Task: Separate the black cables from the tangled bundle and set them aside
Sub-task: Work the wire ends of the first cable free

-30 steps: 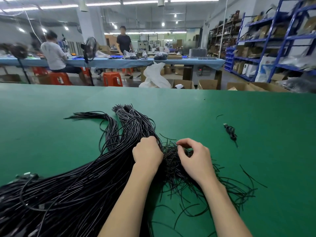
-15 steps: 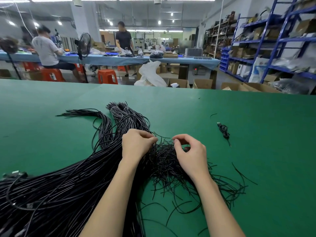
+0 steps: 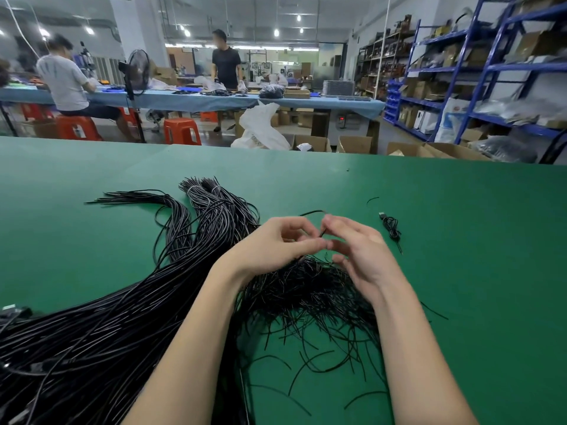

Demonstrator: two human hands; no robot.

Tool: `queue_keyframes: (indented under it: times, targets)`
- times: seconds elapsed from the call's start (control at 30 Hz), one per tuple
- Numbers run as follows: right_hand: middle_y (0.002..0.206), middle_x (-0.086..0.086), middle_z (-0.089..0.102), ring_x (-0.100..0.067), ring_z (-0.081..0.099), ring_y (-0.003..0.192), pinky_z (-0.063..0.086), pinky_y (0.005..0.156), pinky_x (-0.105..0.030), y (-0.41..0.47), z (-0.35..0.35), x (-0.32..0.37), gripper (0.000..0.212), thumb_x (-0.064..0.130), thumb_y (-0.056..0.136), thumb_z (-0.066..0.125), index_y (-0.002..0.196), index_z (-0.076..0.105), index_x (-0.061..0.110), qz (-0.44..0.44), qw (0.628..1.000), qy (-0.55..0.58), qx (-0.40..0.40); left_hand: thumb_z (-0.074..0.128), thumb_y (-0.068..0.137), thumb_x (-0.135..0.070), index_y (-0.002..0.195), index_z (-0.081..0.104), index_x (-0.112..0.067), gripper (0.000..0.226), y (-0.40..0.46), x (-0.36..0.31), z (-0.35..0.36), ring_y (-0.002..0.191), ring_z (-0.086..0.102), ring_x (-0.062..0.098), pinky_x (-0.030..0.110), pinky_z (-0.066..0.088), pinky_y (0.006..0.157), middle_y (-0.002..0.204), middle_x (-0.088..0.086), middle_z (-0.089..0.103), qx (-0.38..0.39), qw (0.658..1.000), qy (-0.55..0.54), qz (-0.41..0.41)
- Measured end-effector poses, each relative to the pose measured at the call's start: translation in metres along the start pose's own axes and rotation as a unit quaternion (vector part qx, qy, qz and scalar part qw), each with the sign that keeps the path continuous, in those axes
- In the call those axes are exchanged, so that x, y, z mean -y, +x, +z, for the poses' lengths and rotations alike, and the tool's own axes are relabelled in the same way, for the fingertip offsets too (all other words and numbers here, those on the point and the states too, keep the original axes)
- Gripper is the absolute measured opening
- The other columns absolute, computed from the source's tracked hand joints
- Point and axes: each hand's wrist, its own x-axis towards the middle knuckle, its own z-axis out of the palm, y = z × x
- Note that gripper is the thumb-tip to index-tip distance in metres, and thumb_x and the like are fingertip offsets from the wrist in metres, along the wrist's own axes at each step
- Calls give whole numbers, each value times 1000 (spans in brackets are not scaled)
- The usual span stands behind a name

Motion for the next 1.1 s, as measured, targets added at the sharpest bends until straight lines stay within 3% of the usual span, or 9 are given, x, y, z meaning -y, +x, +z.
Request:
queue_keyframes:
  times: [0.17, 0.27, 0.47, 0.63, 0.7, 0.8, 0.87, 0.97, 1.1]
  targets:
    - [96, -7, 72, -10, 74, 70, 59, 64, -18, 5, -14, -1, 9, 10, 96, 68, 103, 69, 5, 17, 957, 254, -138, 58, 98, -49, 86, 77, -26, 33, -7, 8, -15, 60, 48, 5, 19, 38, 57, 73, -11, 66, 123, 977, 148, -93]
    - [116, -3, 67, -12, 75, 82, 62, 80, -29, 0, -17, -10, 28, 8, 100, 62, 126, 60, 19, -51, 983, -47, -167, 64, 98, -31, 91, 77, -12, 25, -2, 13, -10, 53, 46, 5, 15, 39, 47, 69, -7, 64, 13, 994, -55, -91]
    - [112, -11, 77, -25, 76, 99, 62, 78, -30, -21, -8, -5, 49, 48, 92, 70, 131, 58, 21, 85, 952, -168, 243, 67, 95, -17, 84, 74, -5, 17, 17, 10, 4, 57, 67, 6, 14, 54, 58, 72, 4, 66, -217, 891, -388, -89]
    - [89, -5, 76, -12, 65, 68, 46, 55, -16, -19, -10, -5, 23, 26, 103, 60, 121, 70, 17, 46, 948, -181, 258, 65, 96, -8, 80, 71, -1, 19, 17, 11, 0, 67, 74, 13, 17, 58, 64, 68, 5, 71, -249, 832, -492, -63]
    - [85, -3, 75, -10, 59, 59, 41, 48, -15, -14, -15, -3, 26, 23, 100, 62, 126, 66, 20, 23, 980, -117, 160, 67, 95, -9, 97, 67, 0, 9, 15, 15, -4, 68, 74, 13, 22, 60, 67, 78, 7, 73, -305, 860, -402, -72]
    - [81, -4, 73, -10, 48, 49, 36, 42, -16, -11, -26, 4, 17, 11, 97, 64, 114, 64, 14, -12, 995, -47, 84, 73, 89, -22, 128, 52, -15, 44, 7, 25, -10, 101, 68, 14, 34, 54, 93, 119, 4, 64, -368, 926, 71, -54]
    - [79, -4, 70, -8, 41, 45, 32, 42, -17, -13, -30, 11, 10, 8, 98, 61, 106, 64, 10, -16, 992, -83, 93, 77, 84, -27, 142, 45, -21, 66, 3, 21, -13, 140, 41, 15, 38, 33, 117, 147, 0, 48, -235, 937, 252, 50]
    - [80, -4, 72, -10, 40, 48, 25, 51, -30, -19, -27, 24, 11, 12, 98, 61, 105, 69, 9, -10, 961, -228, 156, 78, 81, -34, 153, 37, -28, 83, 5, 7, 6, 153, 9, 4, 30, 8, 126, 164, -9, 26, -16, 959, 260, 115]
    - [86, -13, 74, -14, 47, 54, 24, 57, -34, -29, -18, 39, 20, 28, 99, 65, 98, 72, 9, -5, 929, -298, 220, 58, 83, -6, 131, 61, -17, 49, 11, -5, 29, 124, 58, 20, 33, 45, 101, 127, 5, 69, 8, 952, 273, 138]
